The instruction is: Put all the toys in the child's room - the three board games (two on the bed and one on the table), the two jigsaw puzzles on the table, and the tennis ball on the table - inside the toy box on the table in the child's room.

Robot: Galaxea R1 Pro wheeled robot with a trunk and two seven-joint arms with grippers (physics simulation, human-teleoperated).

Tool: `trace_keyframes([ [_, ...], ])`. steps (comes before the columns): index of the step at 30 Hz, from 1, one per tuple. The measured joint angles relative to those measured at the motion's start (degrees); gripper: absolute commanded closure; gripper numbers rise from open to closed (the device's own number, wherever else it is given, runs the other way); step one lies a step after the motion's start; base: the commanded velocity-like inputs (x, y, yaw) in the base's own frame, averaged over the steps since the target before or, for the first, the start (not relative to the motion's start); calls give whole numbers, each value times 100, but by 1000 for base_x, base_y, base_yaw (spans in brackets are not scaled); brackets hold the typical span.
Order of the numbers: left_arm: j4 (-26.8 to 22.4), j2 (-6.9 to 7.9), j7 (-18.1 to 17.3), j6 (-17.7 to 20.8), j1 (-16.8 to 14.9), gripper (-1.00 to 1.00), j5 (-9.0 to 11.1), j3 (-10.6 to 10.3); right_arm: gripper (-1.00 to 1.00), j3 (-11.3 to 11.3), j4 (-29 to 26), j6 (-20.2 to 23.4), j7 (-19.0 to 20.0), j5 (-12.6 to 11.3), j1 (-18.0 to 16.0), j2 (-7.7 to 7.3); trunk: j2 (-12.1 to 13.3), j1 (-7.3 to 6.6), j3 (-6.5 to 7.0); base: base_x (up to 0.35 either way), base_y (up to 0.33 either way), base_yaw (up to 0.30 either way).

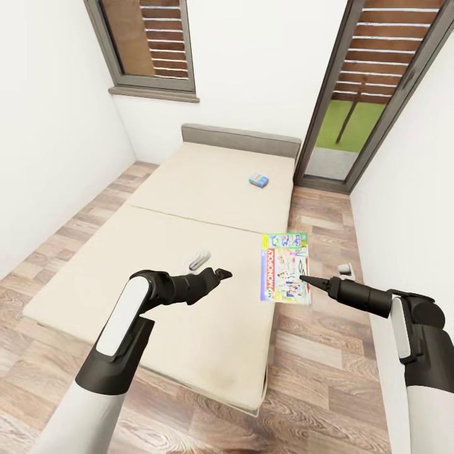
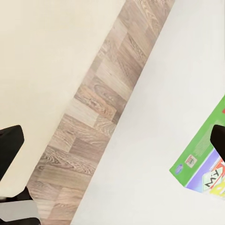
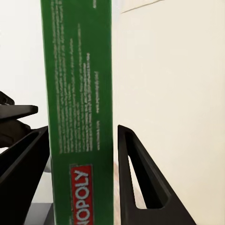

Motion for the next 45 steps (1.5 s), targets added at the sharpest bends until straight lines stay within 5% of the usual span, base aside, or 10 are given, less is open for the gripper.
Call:
trace_keyframes([
  [35, 1, 0, 0, -1, 0, -100, -3, -1, 100, -1, -9, -1, 0, 2, 1, -1, 1408, -771, 958, 0, 0, 0],
  [45, 1, 0, 0, -1, 1, -100, -3, 1, 100, 1, -9, -1, 0, 3, 1, 3, 1410, -771, 1052, 0, 0, 0],
])
